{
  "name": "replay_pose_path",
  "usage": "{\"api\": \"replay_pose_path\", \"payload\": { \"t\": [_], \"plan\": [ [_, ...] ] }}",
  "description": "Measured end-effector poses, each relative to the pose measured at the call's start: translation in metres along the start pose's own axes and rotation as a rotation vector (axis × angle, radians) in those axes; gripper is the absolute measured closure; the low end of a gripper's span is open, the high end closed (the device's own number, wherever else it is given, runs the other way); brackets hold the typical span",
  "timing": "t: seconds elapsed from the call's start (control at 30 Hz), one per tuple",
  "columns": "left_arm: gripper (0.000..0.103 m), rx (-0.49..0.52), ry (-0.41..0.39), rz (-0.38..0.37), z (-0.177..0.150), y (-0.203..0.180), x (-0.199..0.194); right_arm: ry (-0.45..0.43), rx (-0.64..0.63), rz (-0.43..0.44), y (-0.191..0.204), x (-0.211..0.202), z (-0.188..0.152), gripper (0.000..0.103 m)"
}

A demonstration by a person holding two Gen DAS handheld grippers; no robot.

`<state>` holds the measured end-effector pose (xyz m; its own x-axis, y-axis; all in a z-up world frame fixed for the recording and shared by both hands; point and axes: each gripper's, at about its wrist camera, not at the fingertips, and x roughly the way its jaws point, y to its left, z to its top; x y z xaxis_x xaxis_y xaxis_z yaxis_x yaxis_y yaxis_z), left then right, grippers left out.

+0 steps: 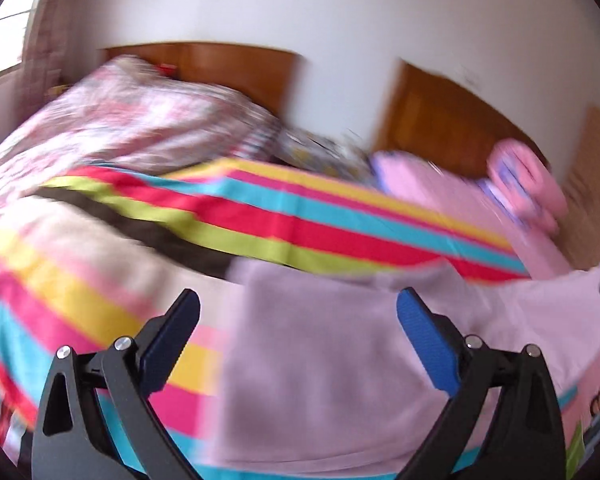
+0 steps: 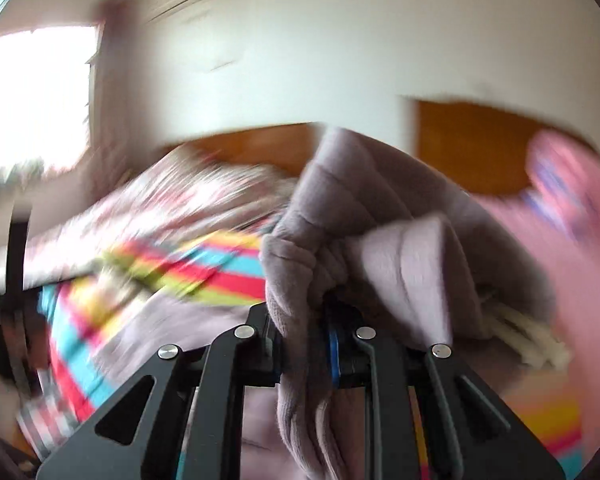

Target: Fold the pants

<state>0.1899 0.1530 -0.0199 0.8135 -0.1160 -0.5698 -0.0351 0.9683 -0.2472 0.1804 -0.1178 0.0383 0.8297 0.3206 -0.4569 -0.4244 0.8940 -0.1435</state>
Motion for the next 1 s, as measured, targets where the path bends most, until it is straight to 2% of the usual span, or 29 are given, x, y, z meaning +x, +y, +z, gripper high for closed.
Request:
{"api": "replay_pose_path", "payload": {
  "t": [0.07,0.13,0.2,0.27,0.33,0.4,0.5,0.53,0.6,0.63,0.67,0.7,0.77,0.83,0.87,0.9,0.93,0.97,1.0],
  "plan": [
    [0.004,-0.063,-0.038,0.061,0.004,0.033,-0.017,0.095,-0.234,0.094,0.077,0.042,-0.007,0.084],
    [0.004,-0.115,-0.044,0.116,0.001,0.063,-0.031,0.173,-0.427,0.161,0.142,0.07,-0.035,0.084],
    [0.004,-0.148,-0.038,0.147,-0.003,0.083,-0.04,0.237,-0.59,0.153,0.187,0.089,-0.07,0.084],
    [0.004,-0.177,-0.011,0.162,-0.013,0.102,-0.046,0.211,-0.651,0.099,0.202,0.091,-0.09,0.083],
    [0.004,-0.195,0.039,0.123,-0.027,0.115,-0.048,0.192,-0.609,0.103,0.194,0.086,-0.087,0.083],
    [0.004,-0.209,0.09,0.039,-0.04,0.119,-0.048,0.153,-0.598,0.088,0.191,0.074,-0.083,0.084],
    [0.004,-0.279,0.19,-0.222,-0.051,0.119,-0.03,0.125,-0.642,0.055,0.197,0.074,-0.08,0.083],
    [0.004,-0.314,0.228,-0.342,-0.05,0.113,-0.021,0.124,-0.654,0.05,0.199,0.073,-0.08,0.083],
    [0.004,-0.329,0.278,-0.476,-0.046,0.1,-0.007,0.124,-0.67,0.047,0.197,0.067,-0.08,0.083],
    [0.003,-0.318,0.301,-0.517,-0.043,0.09,-0.002,0.118,-0.67,0.047,0.203,0.066,-0.078,0.083],
    [0.002,-0.294,0.326,-0.546,-0.039,0.079,0.006,0.113,-0.668,0.047,0.202,0.064,-0.077,0.083],
    [0.001,-0.267,0.355,-0.537,-0.036,0.069,0.013,0.107,-0.665,0.046,0.201,0.063,-0.077,0.083],
    [0.002,-0.233,0.445,-0.457,-0.034,0.055,0.034,0.09,-0.659,0.04,0.199,0.059,-0.076,0.083],
    [0.002,-0.227,0.502,-0.456,-0.034,0.048,0.047,0.089,-0.641,0.061,0.196,0.057,-0.075,0.082],
    [0.002,-0.225,0.516,-0.466,-0.034,0.044,0.049,0.101,-0.625,0.089,0.195,0.057,-0.074,0.078],
    [0.002,-0.22,0.522,-0.468,-0.033,0.041,0.051,0.14,-0.582,0.153,0.19,0.057,-0.071,0.072],
    [0.002,-0.21,0.529,-0.467,-0.03,0.036,0.052,0.149,-0.544,0.213,0.184,0.054,-0.068,0.063],
    [0.002,-0.207,0.53,-0.469,-0.028,0.034,0.055,0.132,-0.461,0.321,0.171,0.044,-0.062,0.06],
    [0.002,-0.215,0.533,-0.473,-0.027,0.033,0.058,0.122,-0.395,0.377,0.162,0.039,-0.057,0.06]
  ]
}}
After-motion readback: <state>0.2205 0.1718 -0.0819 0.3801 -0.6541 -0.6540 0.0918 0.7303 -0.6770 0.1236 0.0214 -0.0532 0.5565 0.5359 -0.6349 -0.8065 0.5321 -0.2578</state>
